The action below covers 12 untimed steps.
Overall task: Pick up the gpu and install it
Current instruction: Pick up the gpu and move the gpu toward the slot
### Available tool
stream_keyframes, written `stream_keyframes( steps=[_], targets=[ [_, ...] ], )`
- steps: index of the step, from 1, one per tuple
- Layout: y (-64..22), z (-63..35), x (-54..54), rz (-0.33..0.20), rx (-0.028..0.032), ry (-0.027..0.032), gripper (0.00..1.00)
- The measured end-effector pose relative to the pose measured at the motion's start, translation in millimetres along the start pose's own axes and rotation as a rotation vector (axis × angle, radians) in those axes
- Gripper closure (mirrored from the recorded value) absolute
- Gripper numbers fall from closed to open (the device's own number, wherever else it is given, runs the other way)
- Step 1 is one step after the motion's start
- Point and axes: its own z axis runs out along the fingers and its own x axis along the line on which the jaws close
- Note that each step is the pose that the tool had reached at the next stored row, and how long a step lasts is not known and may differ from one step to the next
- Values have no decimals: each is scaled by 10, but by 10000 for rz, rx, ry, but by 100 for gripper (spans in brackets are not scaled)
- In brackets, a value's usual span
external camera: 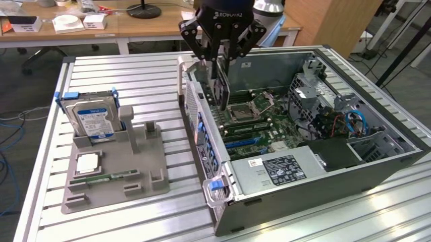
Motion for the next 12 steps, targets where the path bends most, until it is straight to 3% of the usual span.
stream_keyframes(
  steps=[12],
  targets=[
    [5, 3, -106, -37, -2, 2, 74]
  ],
)
